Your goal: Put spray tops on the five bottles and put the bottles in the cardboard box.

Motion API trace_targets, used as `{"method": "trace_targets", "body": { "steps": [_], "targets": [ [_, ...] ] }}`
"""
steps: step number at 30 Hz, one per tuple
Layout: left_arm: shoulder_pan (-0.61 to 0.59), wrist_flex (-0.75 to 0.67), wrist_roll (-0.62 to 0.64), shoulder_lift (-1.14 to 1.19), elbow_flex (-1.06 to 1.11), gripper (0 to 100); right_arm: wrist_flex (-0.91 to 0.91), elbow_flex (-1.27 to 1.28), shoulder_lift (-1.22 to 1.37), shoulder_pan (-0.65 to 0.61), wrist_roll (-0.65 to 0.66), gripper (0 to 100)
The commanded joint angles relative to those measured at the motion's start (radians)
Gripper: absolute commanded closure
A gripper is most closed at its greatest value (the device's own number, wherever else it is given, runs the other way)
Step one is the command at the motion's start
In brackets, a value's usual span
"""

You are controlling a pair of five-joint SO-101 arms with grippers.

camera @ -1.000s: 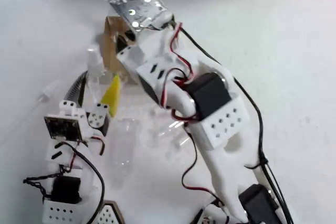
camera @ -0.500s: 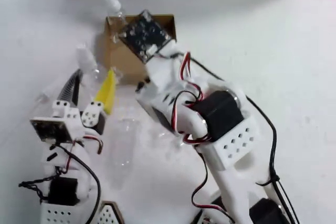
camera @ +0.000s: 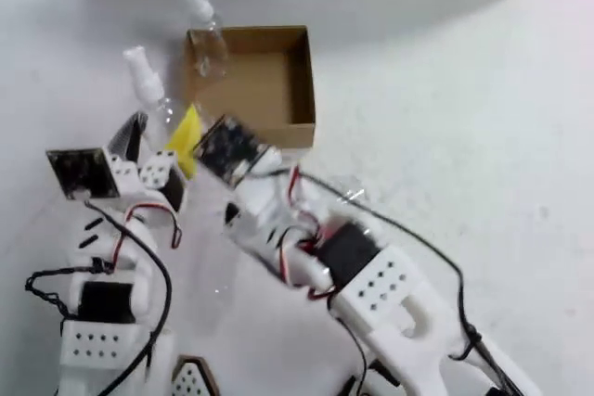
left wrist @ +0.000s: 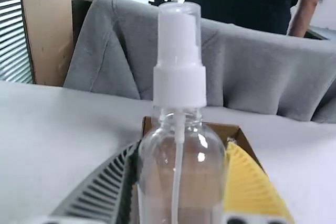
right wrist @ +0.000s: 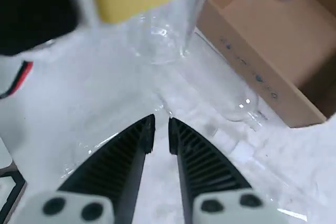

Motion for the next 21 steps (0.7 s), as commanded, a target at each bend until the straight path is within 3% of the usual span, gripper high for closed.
{"method": "trace_targets", "body": {
  "steps": [1,9,15,21],
  "targets": [
    [-0.065,-0.092,0.014,0.05,-0.077,98,-0.255,0.158,-0.053,-0.073,-0.008,98.2],
    [-0.119,-0.098,0.126,0.05,-0.077,98,-0.644,0.448,-0.213,-0.162,-0.009,98.2],
    [-0.111,-0.097,0.126,0.05,-0.075,98,-1.012,0.697,-0.404,-0.209,-0.115,98.2],
    [-0.11,-0.089,0.127,0.041,-0.083,98,-1.089,0.756,-0.458,-0.239,-0.103,98.2]
  ]
}}
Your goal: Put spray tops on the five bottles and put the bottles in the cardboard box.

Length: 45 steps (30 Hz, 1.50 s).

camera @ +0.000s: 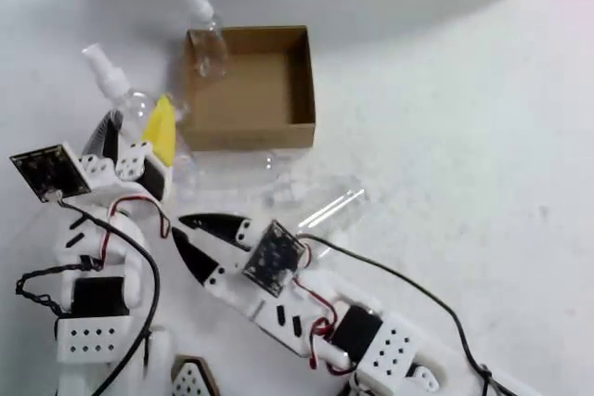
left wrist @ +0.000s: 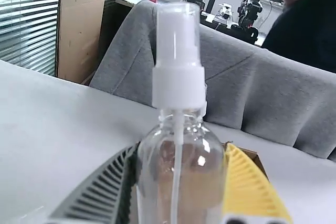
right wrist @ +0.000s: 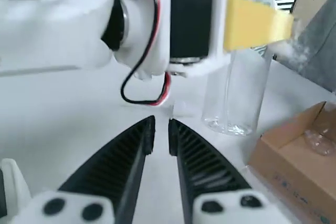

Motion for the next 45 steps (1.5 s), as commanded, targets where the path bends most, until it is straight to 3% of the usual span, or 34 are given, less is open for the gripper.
{"method": "trace_targets", "body": {
  "steps": [1,20,26,33,37,45],
  "targets": [
    [-0.004,-0.023,0.014,-0.007,-0.083,98,-0.051,-0.005,-0.031,-0.015,-0.008,98.2],
    [0.191,0.422,0.011,-0.501,-0.084,98,-0.053,0.0,-0.041,0.036,-0.009,98.2],
    [0.197,0.431,-0.081,-0.512,-0.086,98,-0.056,0.0,-0.041,0.084,-0.006,98.2],
    [0.197,0.439,-0.084,-0.512,-0.097,98,-0.053,0.0,-0.031,0.084,-0.002,98.2],
    [0.199,0.52,-0.084,-0.512,-0.164,98,-0.053,0.0,-0.031,0.085,0.0,98.2],
    [0.199,0.551,-0.086,-0.512,-0.184,98,-0.056,-0.006,-0.039,0.16,0.0,98.2]
  ]
}}
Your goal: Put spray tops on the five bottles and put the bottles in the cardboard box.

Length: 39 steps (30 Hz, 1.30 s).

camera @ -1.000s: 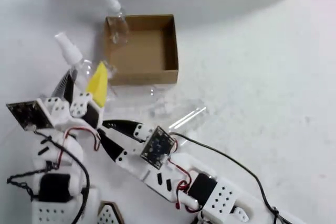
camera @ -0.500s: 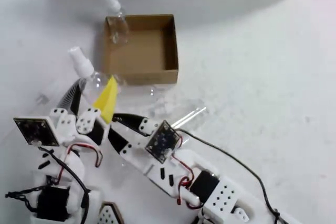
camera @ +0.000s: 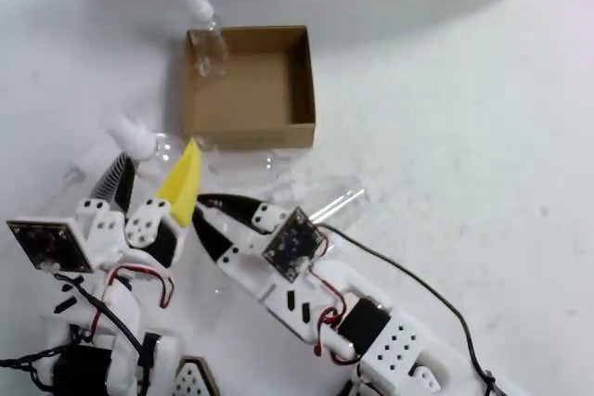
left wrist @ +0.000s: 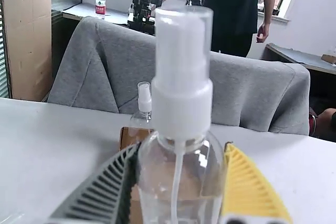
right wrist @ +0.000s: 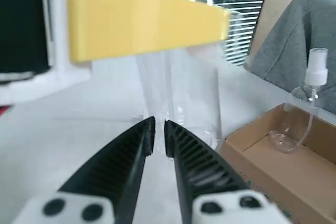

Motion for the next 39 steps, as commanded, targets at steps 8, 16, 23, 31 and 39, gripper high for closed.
{"method": "trace_targets", "body": {
  "steps": [8,16,23,31,39],
  "targets": [
    [0.015,-0.029,-0.011,-0.015,-0.051,98,-0.015,0.0,-0.013,-0.004,-0.003,98.2],
    [-0.051,-0.328,-0.012,0.2,0.031,98,0.03,0.006,-0.021,-0.008,-0.002,98.2],
    [-0.087,-0.583,-0.012,0.489,-0.014,98,0.05,0.006,-0.021,-0.001,0.0,98.2],
    [-0.085,-0.824,-0.014,0.731,-0.014,98,0.053,0.006,-0.012,0.024,0.0,98.2],
    [-0.085,-1.017,-0.015,0.949,-0.071,98,0.053,0.006,-0.012,0.044,0.0,98.2]
  ]
}}
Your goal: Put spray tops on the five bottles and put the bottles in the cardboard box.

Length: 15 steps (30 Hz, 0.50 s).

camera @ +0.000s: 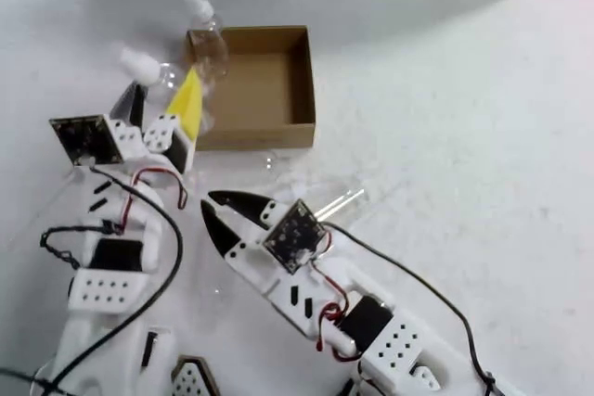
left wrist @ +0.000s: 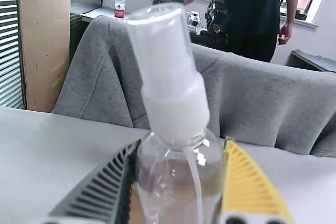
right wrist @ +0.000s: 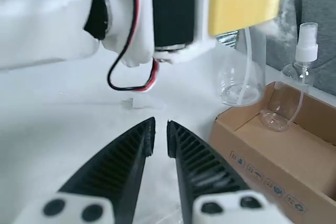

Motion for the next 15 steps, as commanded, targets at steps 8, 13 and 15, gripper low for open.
{"method": "trace_targets", "body": {
  "steps": [8,13,15],
  "targets": [
    [-0.007,-0.094,-0.112,0.326,-0.285,98,0.001,-0.012,-0.007,0.012,0.002,98.2],
    [-0.01,-0.127,-0.112,0.421,-0.302,98,0.001,-0.011,-0.007,0.012,0.002,98.2],
    [-0.01,-0.193,-0.112,0.456,-0.295,98,0.001,-0.011,-0.007,0.012,0.002,98.2]
  ]
}}
